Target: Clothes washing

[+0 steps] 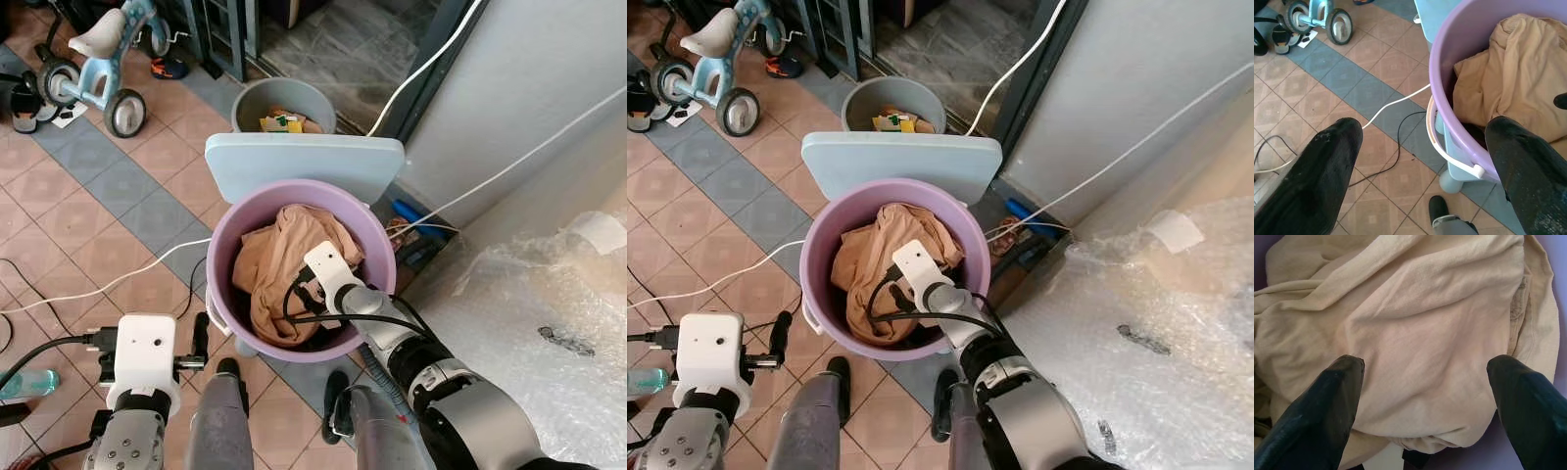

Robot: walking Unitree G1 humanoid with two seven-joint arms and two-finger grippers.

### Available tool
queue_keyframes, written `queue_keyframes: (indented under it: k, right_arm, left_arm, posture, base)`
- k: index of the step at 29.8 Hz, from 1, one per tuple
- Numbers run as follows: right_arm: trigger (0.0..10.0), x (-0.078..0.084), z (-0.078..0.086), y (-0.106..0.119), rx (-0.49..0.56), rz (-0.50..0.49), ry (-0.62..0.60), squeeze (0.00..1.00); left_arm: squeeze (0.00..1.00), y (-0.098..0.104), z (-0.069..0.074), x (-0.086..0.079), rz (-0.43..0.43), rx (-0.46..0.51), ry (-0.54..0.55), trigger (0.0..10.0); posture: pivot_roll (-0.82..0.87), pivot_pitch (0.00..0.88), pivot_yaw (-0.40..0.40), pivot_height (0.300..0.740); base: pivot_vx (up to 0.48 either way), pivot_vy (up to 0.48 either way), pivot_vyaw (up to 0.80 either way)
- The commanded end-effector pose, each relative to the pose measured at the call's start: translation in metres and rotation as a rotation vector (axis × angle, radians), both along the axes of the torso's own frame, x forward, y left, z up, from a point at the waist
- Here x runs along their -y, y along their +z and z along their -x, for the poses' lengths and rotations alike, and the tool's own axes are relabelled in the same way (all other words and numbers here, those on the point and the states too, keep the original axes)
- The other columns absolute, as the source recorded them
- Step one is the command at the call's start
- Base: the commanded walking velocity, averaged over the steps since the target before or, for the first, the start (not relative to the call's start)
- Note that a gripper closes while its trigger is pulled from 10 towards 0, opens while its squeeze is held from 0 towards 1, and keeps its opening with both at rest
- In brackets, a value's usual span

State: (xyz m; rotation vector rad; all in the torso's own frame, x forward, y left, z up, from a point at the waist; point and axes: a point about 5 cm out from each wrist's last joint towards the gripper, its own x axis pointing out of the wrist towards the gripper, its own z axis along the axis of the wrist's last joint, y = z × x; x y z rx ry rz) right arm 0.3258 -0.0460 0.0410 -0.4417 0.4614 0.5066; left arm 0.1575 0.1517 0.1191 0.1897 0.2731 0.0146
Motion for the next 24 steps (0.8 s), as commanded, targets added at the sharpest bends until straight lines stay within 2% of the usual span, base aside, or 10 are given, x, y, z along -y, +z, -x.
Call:
queue_keyframes:
  k: [1,5,6,7,8,9,19,24]
  right_arm:
    - [10.0,0.008,0.008,-0.015,-0.039,0.053,-0.035,0.0]
    - [10.0,0.012,0.012,-0.021,-0.059,0.066,-0.05,0.0]
    - [6.7,0.011,0.013,-0.022,-0.069,0.063,-0.05,0.0]
    - [6.7,0.011,0.013,-0.022,-0.069,0.063,-0.05,0.0]
    - [1.4,0.01,0.015,-0.024,-0.082,0.06,-0.047,0.0]
    - [0.0,0.008,0.016,-0.025,-0.094,0.055,-0.043,0.0]
    - [0.0,0.011,0.024,-0.035,-0.137,0.048,-0.044,0.0]
    - [0.0,0.01,0.019,-0.028,-0.094,0.014,-0.085,0.0]
  left_arm:
    - [0.0,0.0,0.003,0.011,0.037,-0.019,-0.03,10.0]
    - [0.0,0.001,0.005,0.015,0.07,-0.033,-0.028,10.0]
    - [0.0,0.0,0.005,0.015,0.085,-0.044,-0.02,10.0]
    - [0.0,0.0,0.005,0.015,0.085,-0.044,-0.02,10.0]
    - [0.0,0.0,0.007,0.016,0.104,-0.062,-0.012,10.0]
    - [0.0,0.001,0.007,0.018,0.119,-0.075,-0.014,10.0]
    - [0.0,0.01,0.001,0.028,0.123,-0.043,-0.015,10.0]
    - [0.0,0.01,0.001,0.024,0.115,-0.053,0.007,10.0]
  posture:
    - [0.33,0.401,-0.117,0.74]
    - [0.31,0.429,-0.133,0.74]
    - [0.3,0.437,-0.138,0.74]
    - [0.3,0.437,-0.138,0.74]
    - [0.28,0.453,-0.148,0.74]
    - [0.27,0.465,-0.156,0.74]
    - [0.25,0.5,-0.187,0.74]
    - [0.25,0.505,-0.195,0.74]
  base:
    - [0.0,0.0,0.0]
    - [0.0,0.0,0.0]
    - [0.0,0.0,0.0]
    - [0.0,0.0,0.0]
    - [0.0,0.0,0.0]
    - [0.0,0.0,0.0]
    - [0.0,0.0,0.0]
    - [0.0,0.0,0.0]
